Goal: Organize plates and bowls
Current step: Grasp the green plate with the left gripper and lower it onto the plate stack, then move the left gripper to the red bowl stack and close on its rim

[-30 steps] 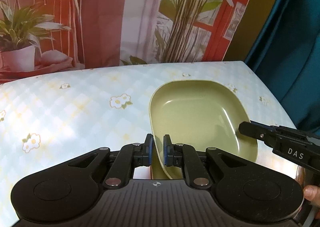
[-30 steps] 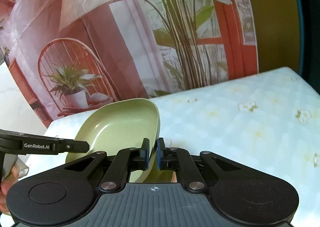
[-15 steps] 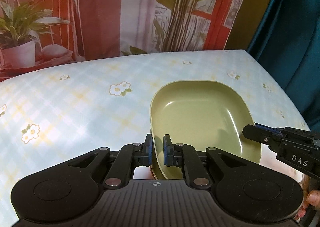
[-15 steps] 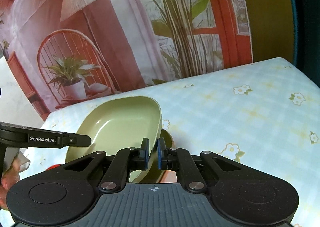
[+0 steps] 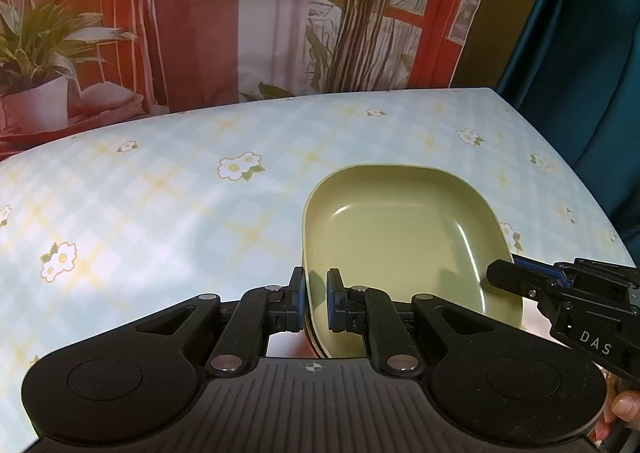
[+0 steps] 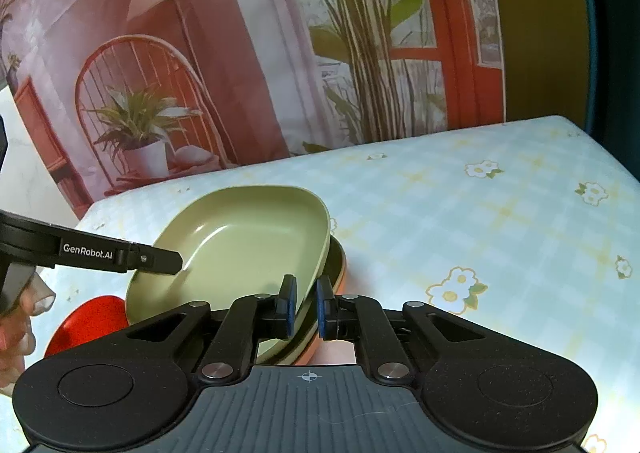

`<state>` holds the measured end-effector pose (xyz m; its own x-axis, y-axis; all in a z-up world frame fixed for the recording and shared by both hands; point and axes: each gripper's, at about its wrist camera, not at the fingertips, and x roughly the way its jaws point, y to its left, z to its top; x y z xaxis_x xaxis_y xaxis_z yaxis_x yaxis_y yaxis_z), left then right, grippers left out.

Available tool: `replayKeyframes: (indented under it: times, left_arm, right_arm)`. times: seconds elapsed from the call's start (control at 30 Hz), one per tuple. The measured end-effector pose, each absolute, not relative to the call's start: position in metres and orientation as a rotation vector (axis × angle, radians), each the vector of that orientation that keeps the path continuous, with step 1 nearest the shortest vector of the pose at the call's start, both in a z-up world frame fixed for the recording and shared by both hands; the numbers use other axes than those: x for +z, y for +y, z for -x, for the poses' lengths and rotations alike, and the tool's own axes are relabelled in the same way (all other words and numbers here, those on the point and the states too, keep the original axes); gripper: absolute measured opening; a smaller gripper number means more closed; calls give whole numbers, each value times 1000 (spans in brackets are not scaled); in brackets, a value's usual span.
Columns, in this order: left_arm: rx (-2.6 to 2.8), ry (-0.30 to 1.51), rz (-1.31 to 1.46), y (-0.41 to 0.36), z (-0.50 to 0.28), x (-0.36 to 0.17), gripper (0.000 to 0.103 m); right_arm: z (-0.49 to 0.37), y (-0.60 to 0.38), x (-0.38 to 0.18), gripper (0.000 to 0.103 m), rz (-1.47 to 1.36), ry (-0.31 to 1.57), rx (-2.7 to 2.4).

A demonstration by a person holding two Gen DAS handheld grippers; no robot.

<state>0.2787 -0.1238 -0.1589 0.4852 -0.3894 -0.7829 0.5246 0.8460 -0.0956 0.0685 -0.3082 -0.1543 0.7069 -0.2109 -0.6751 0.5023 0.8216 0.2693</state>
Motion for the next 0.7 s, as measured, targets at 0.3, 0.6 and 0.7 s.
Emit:
replayKeyframes:
  times: [0.3,0.6,0.7]
  left_arm:
    - [-540,905,-160,-123,-278,-159,12]
    - [-514,875,-115,-112,-269,-145,12]
    - [-510,858,-103,-104,-262,-136,12]
  right_arm:
    - [-67,-305,-157,13,-450,685,-421]
    - [-61,-302,-150,16,-408,661,-455]
    - [-56,-300,-145,16,-408,642,-461]
